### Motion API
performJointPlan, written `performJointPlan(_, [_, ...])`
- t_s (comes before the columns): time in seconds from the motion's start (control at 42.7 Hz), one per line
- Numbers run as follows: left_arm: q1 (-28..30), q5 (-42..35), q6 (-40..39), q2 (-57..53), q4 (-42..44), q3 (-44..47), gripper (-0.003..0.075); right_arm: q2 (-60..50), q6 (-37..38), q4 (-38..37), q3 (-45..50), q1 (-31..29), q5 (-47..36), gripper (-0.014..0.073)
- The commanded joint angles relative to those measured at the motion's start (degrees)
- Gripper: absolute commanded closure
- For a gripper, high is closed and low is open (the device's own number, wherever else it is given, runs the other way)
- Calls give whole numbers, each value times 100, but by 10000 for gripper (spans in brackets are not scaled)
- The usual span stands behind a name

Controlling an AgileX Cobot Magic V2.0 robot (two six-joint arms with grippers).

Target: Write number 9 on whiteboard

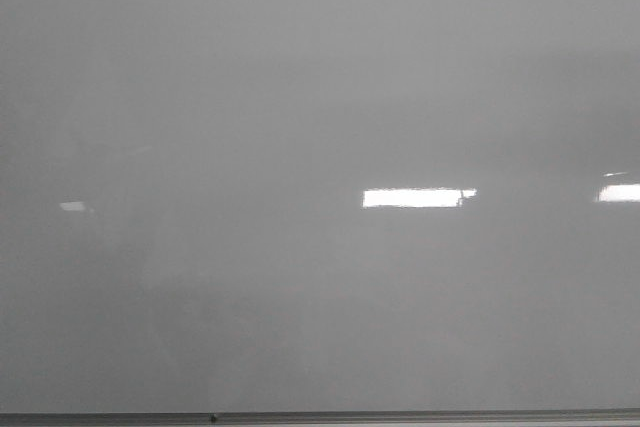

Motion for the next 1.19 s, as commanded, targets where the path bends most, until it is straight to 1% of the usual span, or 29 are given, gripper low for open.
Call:
performJointPlan(0.0, [-97,380,-39,-602,-44,-285,739,96,0,5,-221,-21,-417,109])
performJointPlan(0.141, [-432,2316,17,-1098,-44,-917,739,134,0,51,-243,-21,-203,109])
performJointPlan(0.187, [-641,3062,224,-1159,-34,-1131,739,174,0,77,-274,-17,-67,109])
performJointPlan(0.258, [-1039,3797,627,-1188,-94,-1565,739,297,0,76,-358,-17,213,109])
performJointPlan(0.304, [-1439,4390,1068,-1188,-235,-1882,739,437,0,87,-452,-8,410,109])
performJointPlan(0.351, [-1803,4694,1653,-1188,-467,-2131,739,581,0,109,-550,5,571,109])
performJointPlan(0.398, [-2121,5064,2369,-1188,-736,-2293,739,712,-89,188,-626,25,669,109])
performJointPlan(0.422, [-2333,5232,2900,-1188,-898,-2409,739,802,-175,243,-691,46,749,109])
performJointPlan(0.515, [-2954,5861,4374,-1188,-1534,-2697,739,1060,-709,624,-920,216,1010,109])
performJointPlan(0.585, [-3321,6068,5023,-1188,-1737,-2851,739,1310,-1279,1082,-1141,381,1354,109])
performJointPlan(0.632, [-3649,6166,5328,-1188,-1783,-2945,739,1578,-1958,1556,-1364,613,1824,109])
performJointPlan(0.749, [-4163,6176,5704,-1188,-1787,-2981,739,2193,-3488,2630,-1824,1103,2874,106])
performJointPlan(0.796, [-4318,6176,5770,-1188,-1787,-2981,739,2433,-3929,3070,-1990,1311,3133,106])
performJointPlan(0.89, [-4478,6176,5836,-1188,-1801,-2981,739,2877,-4498,3784,-2249,1704,3274,106])
performJointPlan(0.96, [-4545,6166,5836,-1188,-1810,-2981,739,3184,-4892,4150,-2424,1949,3224,106])
performJointPlan(1.171, [-4559,6156,5836,-1188,-1836,-2981,739,4168,-5789,4873,-2942,2558,3004,106])
